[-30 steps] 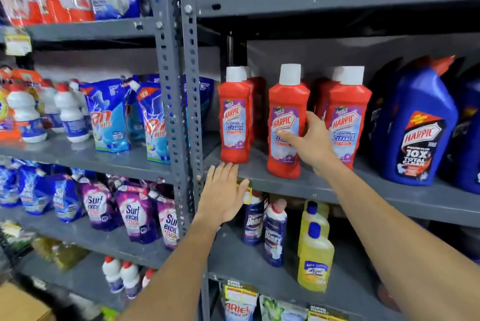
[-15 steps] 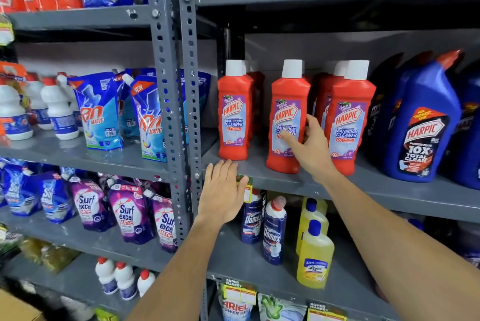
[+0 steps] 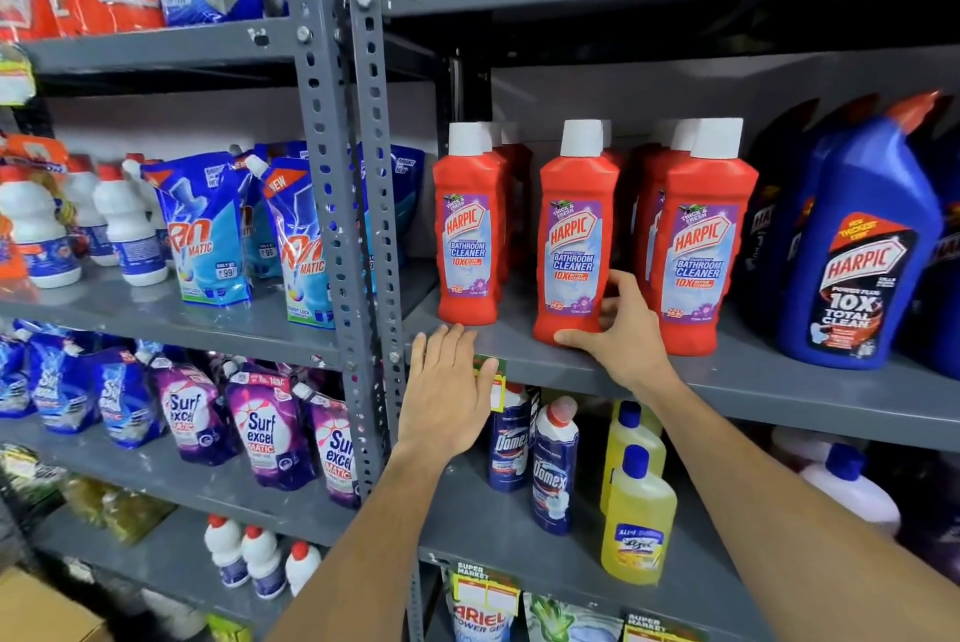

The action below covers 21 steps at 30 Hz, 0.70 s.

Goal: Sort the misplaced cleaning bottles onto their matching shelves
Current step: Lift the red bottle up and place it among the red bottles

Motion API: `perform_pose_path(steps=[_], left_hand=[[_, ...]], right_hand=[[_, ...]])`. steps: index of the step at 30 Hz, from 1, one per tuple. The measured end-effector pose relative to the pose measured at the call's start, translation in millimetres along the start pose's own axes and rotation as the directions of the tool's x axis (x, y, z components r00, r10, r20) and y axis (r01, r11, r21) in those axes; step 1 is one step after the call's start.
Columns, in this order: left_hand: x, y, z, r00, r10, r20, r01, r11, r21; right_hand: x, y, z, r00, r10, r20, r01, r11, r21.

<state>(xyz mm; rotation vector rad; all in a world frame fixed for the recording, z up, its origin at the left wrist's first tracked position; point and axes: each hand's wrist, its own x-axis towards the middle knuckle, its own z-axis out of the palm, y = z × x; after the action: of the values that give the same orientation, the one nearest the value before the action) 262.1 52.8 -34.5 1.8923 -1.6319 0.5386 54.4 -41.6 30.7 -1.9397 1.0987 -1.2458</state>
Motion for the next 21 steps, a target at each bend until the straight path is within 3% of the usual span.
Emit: perform_pose_path(steps=[21], left_hand=[[-1,1,2,1.000,-0.002,-0.022,0.002,1.000,-0.003]], right_hand=[[8,9,12,0.999,0.037,0.000,-0.037,0.998,-0.047]])
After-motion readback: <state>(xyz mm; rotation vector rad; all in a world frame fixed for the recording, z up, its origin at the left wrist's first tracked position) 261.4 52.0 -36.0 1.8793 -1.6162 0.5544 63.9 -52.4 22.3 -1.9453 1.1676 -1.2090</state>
